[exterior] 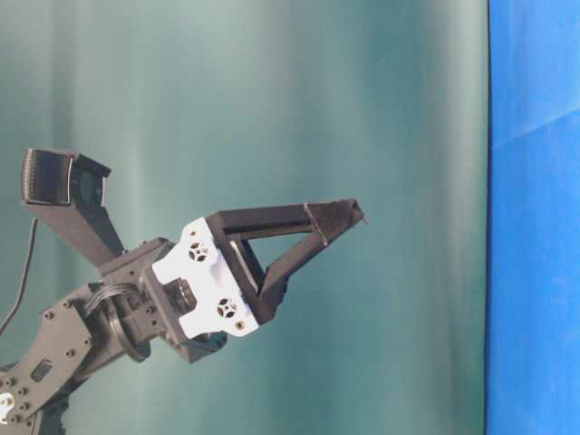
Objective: Handover the blue block to the right arm after grasping it with the left arm, then place it in the designated position.
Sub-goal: 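Close the left gripper on the blue cube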
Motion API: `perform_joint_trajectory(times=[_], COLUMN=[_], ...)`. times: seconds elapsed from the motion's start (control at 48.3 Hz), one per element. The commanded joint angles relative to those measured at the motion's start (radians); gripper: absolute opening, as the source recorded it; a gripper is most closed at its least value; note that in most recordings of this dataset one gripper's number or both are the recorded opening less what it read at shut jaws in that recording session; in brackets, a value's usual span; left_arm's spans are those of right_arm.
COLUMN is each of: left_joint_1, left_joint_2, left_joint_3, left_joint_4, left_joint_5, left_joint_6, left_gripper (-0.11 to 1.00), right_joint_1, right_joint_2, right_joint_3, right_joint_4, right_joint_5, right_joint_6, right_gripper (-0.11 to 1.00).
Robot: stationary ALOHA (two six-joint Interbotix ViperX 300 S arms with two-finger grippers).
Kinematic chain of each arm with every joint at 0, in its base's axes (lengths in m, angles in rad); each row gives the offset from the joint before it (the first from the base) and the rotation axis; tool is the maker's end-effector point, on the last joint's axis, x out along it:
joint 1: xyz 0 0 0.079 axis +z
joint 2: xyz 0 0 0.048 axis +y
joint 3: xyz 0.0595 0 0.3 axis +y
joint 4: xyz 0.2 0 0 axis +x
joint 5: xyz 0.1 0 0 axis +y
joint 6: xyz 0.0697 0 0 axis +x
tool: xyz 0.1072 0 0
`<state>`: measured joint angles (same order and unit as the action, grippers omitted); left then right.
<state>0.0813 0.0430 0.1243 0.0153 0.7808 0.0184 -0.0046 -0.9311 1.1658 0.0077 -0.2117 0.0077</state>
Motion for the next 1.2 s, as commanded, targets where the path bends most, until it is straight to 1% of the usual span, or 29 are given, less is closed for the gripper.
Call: perform_joint_trajectory(times=[0.0, 0.228, 0.331, 0.579, 0.683, 1.014, 1.18], left_joint_1=[0.002, 0.002, 0.000, 0.002, 0.002, -0.008, -0.009], left_joint_2=[-0.014, -0.014, -0.012, -0.009, 0.017, 0.083, 0.123], left_joint_3=[-0.018, -0.009, 0.014, 0.110, 0.147, 0.176, 0.198], left_joint_4=[0.002, 0.002, 0.002, 0.002, 0.002, 0.002, 0.002], left_joint_5=[-0.009, -0.025, -0.049, -0.181, -0.242, -0.336, -0.382], left_joint_6=[-0.002, -0.002, 0.000, -0.002, -0.002, -0.005, -0.017], left_gripper=[0.92, 0.92, 0.92, 0.92, 0.92, 0.92, 0.92], right_joint_1=[-0.002, -0.002, -0.002, -0.002, -0.003, -0.002, -0.002], right_joint_2=[0.006, 0.008, 0.006, 0.006, 0.008, 0.014, 0.020], right_joint_3=[-0.025, -0.025, -0.025, -0.025, -0.025, -0.023, -0.021], right_joint_4=[0.002, 0.002, 0.002, 0.002, 0.002, 0.002, 0.002], right_joint_5=[-0.003, -0.002, -0.003, -0.003, -0.003, -0.003, -0.003], right_joint_6=[-0.002, -0.002, -0.002, -0.002, -0.002, -0.002, -0.002], right_gripper=[0.96, 0.96, 0.96, 0.96, 0.96, 0.96, 0.96])
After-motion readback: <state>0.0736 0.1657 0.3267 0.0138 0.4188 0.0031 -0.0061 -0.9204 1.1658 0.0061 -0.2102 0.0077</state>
